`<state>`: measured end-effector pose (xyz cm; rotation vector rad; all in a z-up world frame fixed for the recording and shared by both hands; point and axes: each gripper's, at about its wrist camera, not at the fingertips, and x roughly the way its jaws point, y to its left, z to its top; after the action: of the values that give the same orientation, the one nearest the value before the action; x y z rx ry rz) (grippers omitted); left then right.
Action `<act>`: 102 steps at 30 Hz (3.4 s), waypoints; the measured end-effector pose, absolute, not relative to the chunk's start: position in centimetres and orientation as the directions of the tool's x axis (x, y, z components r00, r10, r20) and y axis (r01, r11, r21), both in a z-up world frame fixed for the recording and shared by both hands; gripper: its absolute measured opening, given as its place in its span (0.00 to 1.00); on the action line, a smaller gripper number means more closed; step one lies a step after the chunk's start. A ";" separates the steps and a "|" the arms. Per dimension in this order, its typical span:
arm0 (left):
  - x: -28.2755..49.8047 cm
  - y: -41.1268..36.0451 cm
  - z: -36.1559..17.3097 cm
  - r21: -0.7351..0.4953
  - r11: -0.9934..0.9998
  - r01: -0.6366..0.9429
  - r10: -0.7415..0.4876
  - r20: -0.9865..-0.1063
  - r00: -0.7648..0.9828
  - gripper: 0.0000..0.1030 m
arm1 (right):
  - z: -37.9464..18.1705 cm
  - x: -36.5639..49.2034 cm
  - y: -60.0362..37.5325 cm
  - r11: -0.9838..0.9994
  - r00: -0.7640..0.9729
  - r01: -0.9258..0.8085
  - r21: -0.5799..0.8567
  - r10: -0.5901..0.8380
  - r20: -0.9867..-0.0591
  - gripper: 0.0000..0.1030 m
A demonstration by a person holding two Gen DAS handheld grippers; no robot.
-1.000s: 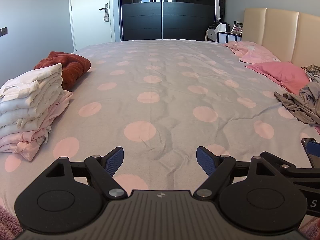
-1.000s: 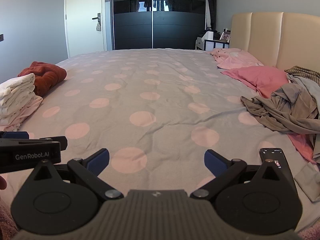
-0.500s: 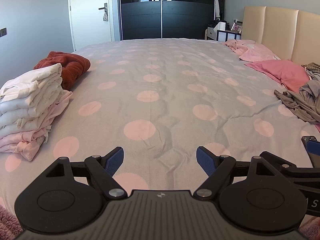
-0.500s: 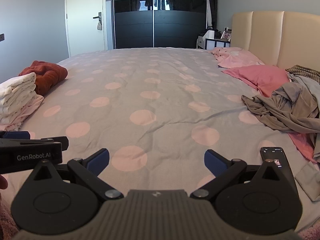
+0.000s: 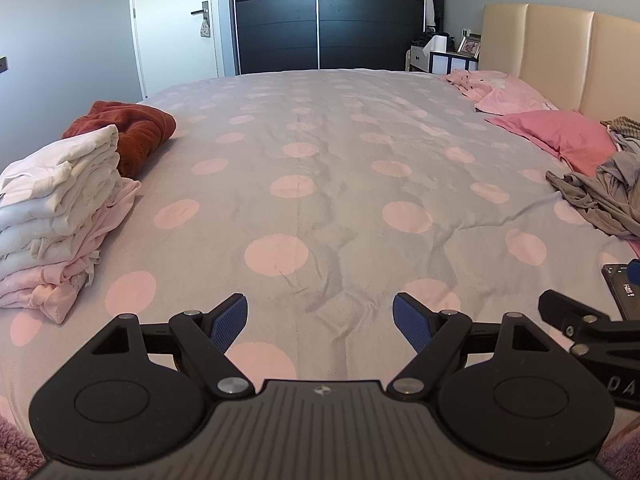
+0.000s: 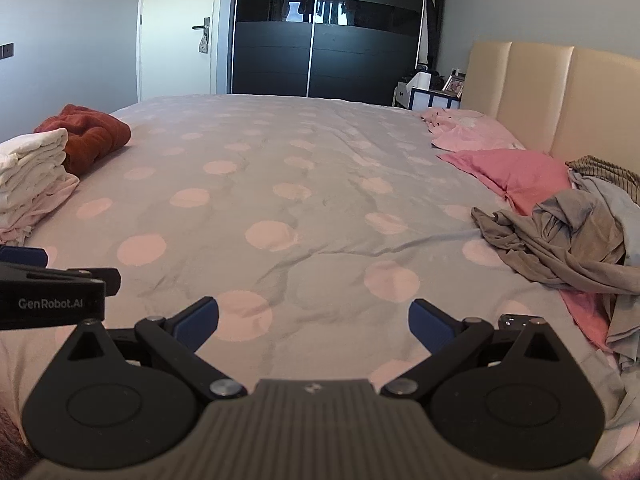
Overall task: Fold clothes
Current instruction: 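Reach the right tool into the clothes pile and grasp the taupe shirt, then pull the taupe shirt out of the pile with the right tool and drop it on the bed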
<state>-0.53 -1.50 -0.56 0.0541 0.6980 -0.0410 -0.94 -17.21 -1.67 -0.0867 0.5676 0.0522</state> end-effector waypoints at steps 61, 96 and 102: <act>11.1 -1.7 -5.3 0.107 0.994 0.024 0.063 -0.731 0.680 0.78 | 1.7 19.4 -59.0 0.957 0.723 0.250 -0.149 -0.287 -0.628 0.51; 2.7 5.6 3.6 -0.083 0.996 -0.043 -0.012 -0.575 0.818 0.78 | 25.2 12.3 -25.9 0.893 0.870 -0.418 -0.166 0.341 -0.356 0.07; 0.5 9.7 5.4 -0.116 0.985 -0.125 0.044 -0.536 0.843 0.78 | 31.5 7.3 -20.5 0.837 0.841 -0.533 -0.123 0.507 -0.189 0.07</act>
<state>0.55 9.72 5.41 -0.1484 0.5614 0.0896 7.31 -20.51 31.50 -0.1740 0.1510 0.5523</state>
